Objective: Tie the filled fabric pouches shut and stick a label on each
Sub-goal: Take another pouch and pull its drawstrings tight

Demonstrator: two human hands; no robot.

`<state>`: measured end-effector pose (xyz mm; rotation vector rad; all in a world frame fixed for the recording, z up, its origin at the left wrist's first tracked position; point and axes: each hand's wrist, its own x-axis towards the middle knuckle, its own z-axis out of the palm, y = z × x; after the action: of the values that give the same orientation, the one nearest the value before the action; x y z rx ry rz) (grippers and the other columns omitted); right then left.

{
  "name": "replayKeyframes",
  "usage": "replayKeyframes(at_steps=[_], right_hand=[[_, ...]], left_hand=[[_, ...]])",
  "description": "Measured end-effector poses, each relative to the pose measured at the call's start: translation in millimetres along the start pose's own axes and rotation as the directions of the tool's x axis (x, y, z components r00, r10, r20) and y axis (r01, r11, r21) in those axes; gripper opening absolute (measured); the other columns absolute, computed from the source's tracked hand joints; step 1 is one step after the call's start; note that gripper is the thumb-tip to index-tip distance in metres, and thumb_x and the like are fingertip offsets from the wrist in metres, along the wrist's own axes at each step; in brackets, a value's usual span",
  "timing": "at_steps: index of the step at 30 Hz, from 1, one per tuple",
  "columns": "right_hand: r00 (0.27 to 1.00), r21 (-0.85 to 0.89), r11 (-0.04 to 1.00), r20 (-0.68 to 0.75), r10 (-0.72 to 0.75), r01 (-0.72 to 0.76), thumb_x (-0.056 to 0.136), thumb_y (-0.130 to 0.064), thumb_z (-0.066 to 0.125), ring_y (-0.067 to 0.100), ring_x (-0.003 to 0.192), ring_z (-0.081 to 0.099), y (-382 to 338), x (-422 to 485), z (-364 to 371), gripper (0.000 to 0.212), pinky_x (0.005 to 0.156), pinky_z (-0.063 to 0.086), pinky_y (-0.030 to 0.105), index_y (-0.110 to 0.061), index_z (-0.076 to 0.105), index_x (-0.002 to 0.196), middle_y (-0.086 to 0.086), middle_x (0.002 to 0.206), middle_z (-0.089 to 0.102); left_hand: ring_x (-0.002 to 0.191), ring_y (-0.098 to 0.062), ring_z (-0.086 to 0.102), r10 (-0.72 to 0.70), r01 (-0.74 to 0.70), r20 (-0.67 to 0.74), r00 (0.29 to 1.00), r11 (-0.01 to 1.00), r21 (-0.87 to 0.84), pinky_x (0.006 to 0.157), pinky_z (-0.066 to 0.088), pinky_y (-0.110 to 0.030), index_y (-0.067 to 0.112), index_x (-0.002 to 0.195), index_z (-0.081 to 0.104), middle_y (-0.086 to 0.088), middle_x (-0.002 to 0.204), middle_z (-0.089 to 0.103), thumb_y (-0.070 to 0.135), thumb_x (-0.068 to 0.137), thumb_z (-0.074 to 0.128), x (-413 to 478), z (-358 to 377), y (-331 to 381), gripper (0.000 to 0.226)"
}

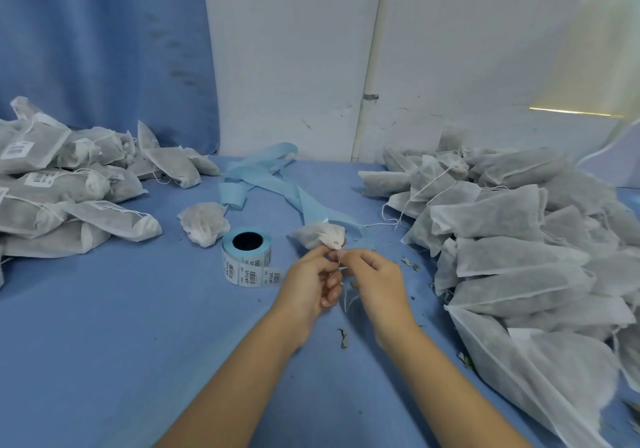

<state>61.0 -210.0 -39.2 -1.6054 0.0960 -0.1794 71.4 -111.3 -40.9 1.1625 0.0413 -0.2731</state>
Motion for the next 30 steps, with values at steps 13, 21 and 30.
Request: replayKeyframes(at_steps=[13, 21, 30], right_hand=[[0.916, 0.346, 0.858, 0.274, 0.294, -0.379, 0.085, -0.013, 0.058, 0.01, 0.077, 0.061, -5, 10, -14, 0.032, 0.075, 0.044, 0.021, -0.018, 0.075, 0.058, -0.003, 0.081, 0.073], [0.876, 0.46, 0.75, 0.328, 0.354, -0.476, 0.066, -0.011, 0.062, 0.016, 0.073, 0.059, 0, 15, -13, 0.014, 0.076, 0.046, 0.026, -0.005, 0.069, 0.077, 0.004, 0.074, 0.069], [0.923, 0.501, 0.779, 0.265, 0.278, -0.378, 0.092, -0.016, 0.052, 0.01, 0.08, 0.066, 4, 21, -21, 0.014, 0.081, 0.048, 0.023, -0.014, 0.064, 0.086, 0.0, 0.086, 0.073]], left_hand=[[0.032, -0.004, 0.018, -0.069, 0.076, 0.067, 0.995, 0.991, -0.106, 0.04, 0.01, -0.019, 0.016, 0.094, 0.059, 0.006, 0.043, 0.024, -0.007, 0.086, 0.028, -2, 0, 2, 0.039], [0.03, -0.004, 0.019, -0.139, 0.155, 0.127, 0.982, 0.979, -0.131, 0.038, 0.01, -0.017, 0.021, 0.089, 0.05, 0.007, 0.04, 0.022, -0.005, 0.088, 0.027, -1, -1, 0, 0.035], [0.038, -0.009, 0.04, 0.151, -0.126, -0.047, 0.987, 0.933, 0.337, 0.042, 0.032, -0.018, 0.013, 0.099, 0.064, 0.005, 0.046, 0.043, 0.009, 0.096, 0.05, -2, -1, -9, 0.015]])
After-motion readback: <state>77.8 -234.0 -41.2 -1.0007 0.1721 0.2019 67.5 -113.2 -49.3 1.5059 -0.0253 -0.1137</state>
